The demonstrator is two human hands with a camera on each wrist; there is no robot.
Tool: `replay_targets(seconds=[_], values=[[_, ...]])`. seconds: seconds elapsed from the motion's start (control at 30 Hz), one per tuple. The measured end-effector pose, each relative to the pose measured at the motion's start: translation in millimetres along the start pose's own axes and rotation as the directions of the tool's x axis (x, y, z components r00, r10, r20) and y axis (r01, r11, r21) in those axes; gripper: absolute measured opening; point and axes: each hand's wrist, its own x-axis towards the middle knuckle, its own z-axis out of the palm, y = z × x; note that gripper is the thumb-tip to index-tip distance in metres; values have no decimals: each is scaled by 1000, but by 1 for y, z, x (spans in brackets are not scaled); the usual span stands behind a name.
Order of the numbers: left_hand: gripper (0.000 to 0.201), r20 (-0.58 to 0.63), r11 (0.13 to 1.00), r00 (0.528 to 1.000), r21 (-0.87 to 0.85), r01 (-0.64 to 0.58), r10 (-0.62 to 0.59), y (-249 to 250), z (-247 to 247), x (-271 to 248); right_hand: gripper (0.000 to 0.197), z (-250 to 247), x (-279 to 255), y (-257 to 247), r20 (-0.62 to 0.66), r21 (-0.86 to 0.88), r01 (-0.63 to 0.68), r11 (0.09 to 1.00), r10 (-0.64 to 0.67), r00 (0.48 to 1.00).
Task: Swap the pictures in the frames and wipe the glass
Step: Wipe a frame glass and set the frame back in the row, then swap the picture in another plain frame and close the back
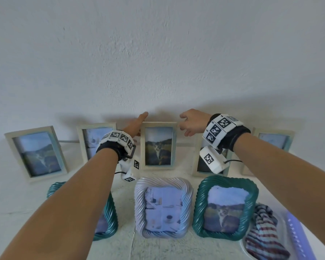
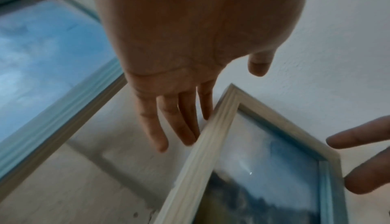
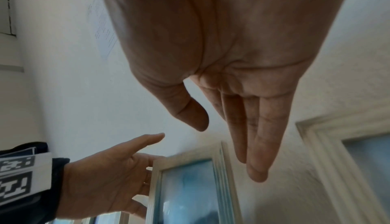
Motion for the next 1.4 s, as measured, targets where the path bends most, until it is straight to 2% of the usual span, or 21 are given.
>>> replay_targets(seconds=[0.07, 0.1, 0.17, 0.2, 0.27, 0.33, 0.43, 0.57, 0.63, 0.73, 0.87, 0.97, 1.03, 1.13, 1.2, 1.27, 1.33, 1.4], values=[[75, -105, 972, 983, 193, -131, 153, 12, -3, -2, 52, -14, -9, 4, -18, 58, 39, 998, -38, 999], [68, -158, 939, 959, 291, -184, 237, 19, -3, -6, 49, -23, -14, 8, -42, 89, 63, 994, -60, 997], [42, -229, 879, 900, 399, -260, 370, 35, 2, -15, 38, -42, -27, 16, -114, 83, 102, 991, -93, 989], [32, -225, 854, 879, 426, -299, 421, 44, 7, -18, 33, -50, -33, 22, -148, 65, 113, 991, -102, 984], [23, -118, 795, 868, 473, -379, 483, 62, 21, -24, 28, -65, -43, 38, -213, 17, 99, 995, -94, 973], [20, 43, 739, 870, 508, -443, 492, 78, 40, -25, 27, -74, -49, 56, -256, -73, 46, 996, -63, 965], [26, 229, 670, 882, 580, -464, 413, 92, 75, -21, 30, -76, -56, 83, -250, -191, -46, 981, -3, 968], [43, 333, 581, 901, 689, -434, 279, 94, 116, -13, 39, -67, -60, 115, -205, -285, -141, 948, 83, 975], [42, 358, 565, 906, 710, -420, 224, 90, 127, -7, 40, -59, -58, 125, -186, -306, -155, 939, 101, 977], [30, 351, 611, 909, 675, -413, 227, 86, 133, -2, 38, -48, -53, 134, -175, -237, -141, 961, 101, 979], [20, 343, 648, 897, 623, -439, 278, 87, 126, -5, 28, -47, -54, 137, -245, -146, -93, 985, 55, 968], [17, 336, 695, 872, 529, -488, 356, 94, 113, -13, 25, -59, -64, 130, -314, -81, -27, 996, 0, 949], [18, 319, 743, 852, 421, -520, 416, 103, 102, -24, 26, -73, -75, 122, -402, -51, 35, 998, -52, 914], [18, 253, 788, 822, 246, -564, 509, 123, 85, -51, 29, -93, -97, 104, -558, 35, 178, 983, -129, 820], [16, 202, 771, 788, 170, -614, 582, 134, 72, -71, 26, -102, -114, 89, -635, 132, 292, 947, -145, 759], [15, 154, 734, 743, 121, -669, 652, 142, 58, -93, 17, -104, -134, 72, -677, 264, 411, 873, -136, 724], [14, 118, 701, 705, 76, -709, 700, 145, 45, -119, 8, -96, -152, 57, -683, 387, 506, 771, -129, 719], [15, 89, 676, 678, 48, -735, 730, 141, 36, -144, 11, -79, -169, 45, -645, 505, 549, 667, -132, 753]])
